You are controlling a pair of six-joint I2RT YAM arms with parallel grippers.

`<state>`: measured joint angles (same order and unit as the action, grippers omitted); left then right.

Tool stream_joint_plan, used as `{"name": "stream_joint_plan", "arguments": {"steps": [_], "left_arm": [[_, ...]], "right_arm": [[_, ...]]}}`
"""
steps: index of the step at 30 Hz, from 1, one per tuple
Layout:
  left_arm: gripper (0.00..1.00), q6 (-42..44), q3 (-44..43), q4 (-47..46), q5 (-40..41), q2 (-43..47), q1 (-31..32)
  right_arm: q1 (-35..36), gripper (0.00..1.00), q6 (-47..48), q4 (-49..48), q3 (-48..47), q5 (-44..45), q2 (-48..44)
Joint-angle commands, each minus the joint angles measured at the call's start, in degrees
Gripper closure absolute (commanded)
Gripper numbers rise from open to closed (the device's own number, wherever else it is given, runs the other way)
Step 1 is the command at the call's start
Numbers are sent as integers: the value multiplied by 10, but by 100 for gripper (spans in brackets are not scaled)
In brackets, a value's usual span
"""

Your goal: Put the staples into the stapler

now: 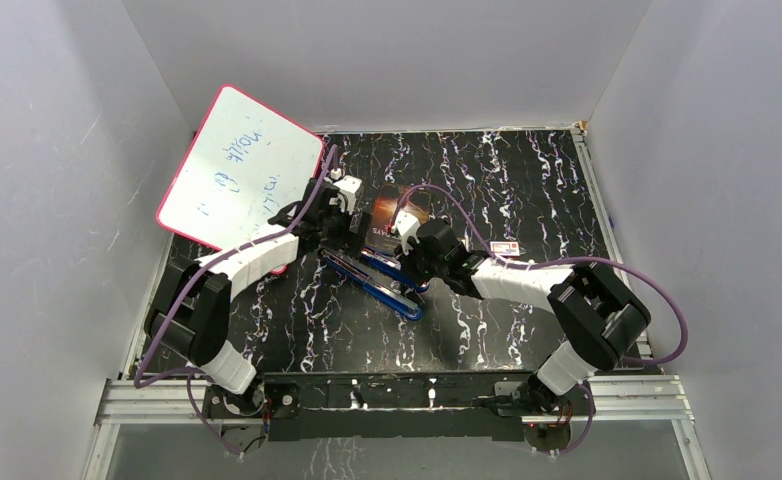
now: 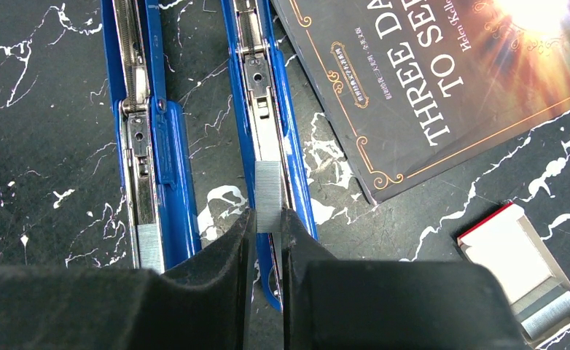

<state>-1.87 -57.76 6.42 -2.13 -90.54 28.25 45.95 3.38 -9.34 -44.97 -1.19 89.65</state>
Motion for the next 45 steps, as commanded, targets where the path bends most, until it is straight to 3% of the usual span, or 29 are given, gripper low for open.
{"name": "stream_joint_plan", "arguments": {"steps": [1,12,23,45], "left_arm": [[2,6,-4,-3,-3,21,1],[2,6,-5,-2,-3,21,1],[2,6,-4,-2,-2,23,1],[2,6,-4,-2,0,23,1]], "right_arm": [[4,100,4,8,-25,10,7],[6,100,4,14,-27,12,2],[6,100,5,-48,3,-20,-41],[6,100,-1,-20,-20,6,-3]]}}
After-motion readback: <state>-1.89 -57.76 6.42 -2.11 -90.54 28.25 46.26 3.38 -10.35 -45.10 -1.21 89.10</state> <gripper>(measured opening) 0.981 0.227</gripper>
